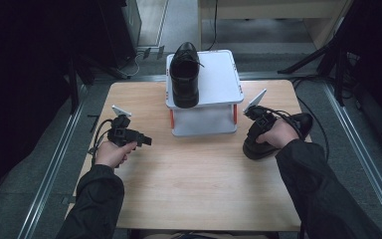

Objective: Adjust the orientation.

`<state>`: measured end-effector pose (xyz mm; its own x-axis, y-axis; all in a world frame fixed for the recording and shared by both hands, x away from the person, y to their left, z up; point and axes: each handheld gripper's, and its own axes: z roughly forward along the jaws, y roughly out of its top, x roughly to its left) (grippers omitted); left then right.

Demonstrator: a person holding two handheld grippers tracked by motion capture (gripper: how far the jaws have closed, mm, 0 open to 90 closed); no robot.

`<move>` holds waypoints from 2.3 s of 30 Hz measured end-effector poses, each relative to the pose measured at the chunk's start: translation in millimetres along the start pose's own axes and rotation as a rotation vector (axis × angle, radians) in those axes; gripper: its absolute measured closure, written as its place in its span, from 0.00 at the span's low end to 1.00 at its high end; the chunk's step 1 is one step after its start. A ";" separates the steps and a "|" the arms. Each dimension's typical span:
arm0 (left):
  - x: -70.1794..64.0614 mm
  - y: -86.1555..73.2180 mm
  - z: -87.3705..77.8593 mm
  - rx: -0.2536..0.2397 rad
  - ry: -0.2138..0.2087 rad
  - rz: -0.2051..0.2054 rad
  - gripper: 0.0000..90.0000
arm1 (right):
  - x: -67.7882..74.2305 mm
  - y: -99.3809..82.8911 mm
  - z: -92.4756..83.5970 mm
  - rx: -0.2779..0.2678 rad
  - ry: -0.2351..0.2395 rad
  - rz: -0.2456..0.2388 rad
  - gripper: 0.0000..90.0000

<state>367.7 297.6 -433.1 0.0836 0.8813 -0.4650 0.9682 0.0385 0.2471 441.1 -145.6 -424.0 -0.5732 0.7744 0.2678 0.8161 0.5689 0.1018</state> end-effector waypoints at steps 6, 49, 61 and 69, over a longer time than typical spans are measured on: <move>-0.8 -1.6 0.6 0.009 0.005 0.009 0.51 | -5.6 -0.2 -0.7 0.013 0.060 0.060 0.89; -1.1 -1.8 4.6 0.027 0.012 0.012 0.52 | 21.8 -55.5 -6.3 0.082 0.018 -0.417 0.87; -2.2 -1.1 5.5 0.025 0.015 0.029 0.52 | 8.1 -59.7 -51.1 -0.075 0.010 -0.291 0.74; -3.5 1.9 6.9 0.025 0.012 0.030 0.52 | -16.9 -66.4 -64.5 -0.124 -0.058 -0.124 0.74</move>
<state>370.9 291.4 -436.9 0.1103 0.8873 -0.4478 0.9710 0.0000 0.2391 401.4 -214.3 -373.5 -0.6700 0.7176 0.1901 0.7400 0.6250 0.2486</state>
